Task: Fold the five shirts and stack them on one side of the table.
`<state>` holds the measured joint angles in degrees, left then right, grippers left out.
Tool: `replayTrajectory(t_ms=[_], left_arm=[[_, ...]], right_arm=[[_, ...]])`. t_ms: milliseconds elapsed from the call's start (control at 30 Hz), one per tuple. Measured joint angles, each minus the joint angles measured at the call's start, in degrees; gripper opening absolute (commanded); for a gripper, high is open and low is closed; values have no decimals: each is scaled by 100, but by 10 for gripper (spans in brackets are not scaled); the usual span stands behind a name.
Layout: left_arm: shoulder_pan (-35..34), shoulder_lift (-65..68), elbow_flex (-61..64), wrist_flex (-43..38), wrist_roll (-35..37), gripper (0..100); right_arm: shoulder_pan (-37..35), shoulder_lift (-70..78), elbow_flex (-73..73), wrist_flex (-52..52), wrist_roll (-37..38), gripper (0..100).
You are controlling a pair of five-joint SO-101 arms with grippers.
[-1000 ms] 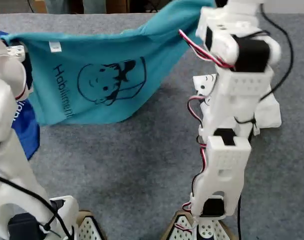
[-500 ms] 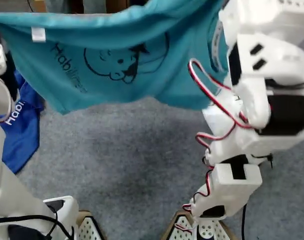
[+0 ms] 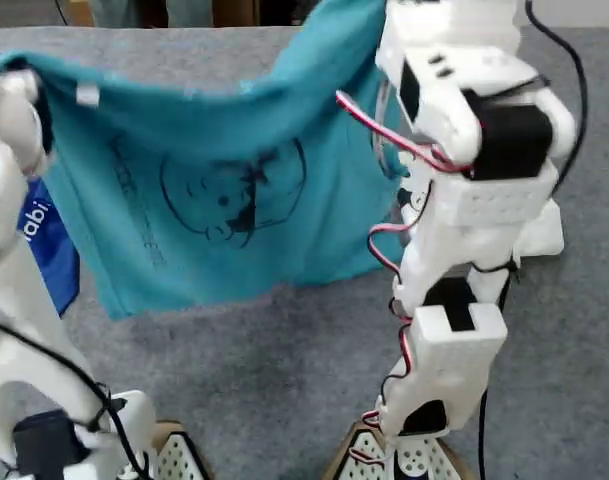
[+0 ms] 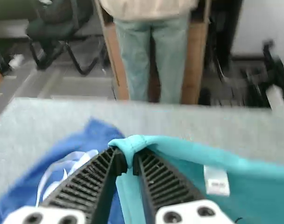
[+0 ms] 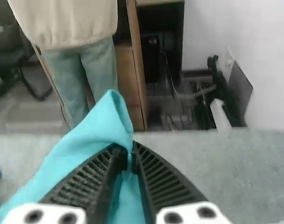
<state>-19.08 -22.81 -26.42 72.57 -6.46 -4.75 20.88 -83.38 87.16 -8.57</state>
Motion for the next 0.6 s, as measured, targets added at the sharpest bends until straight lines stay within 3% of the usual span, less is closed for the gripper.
replayTrajectory(t_ms=[133, 267, 600], left_arm=[[-229, 53, 18, -844, 281, 29], [-255, 53, 18, -510, 299, 29], [-273, -448, 466, 1565, 325, 29]], right_arm=[[-70, 141, 26, -1064, 0, 15], [-220, 158, 35, -1160, 0, 15], [-545, 158, 396, 1257, 0, 15]])
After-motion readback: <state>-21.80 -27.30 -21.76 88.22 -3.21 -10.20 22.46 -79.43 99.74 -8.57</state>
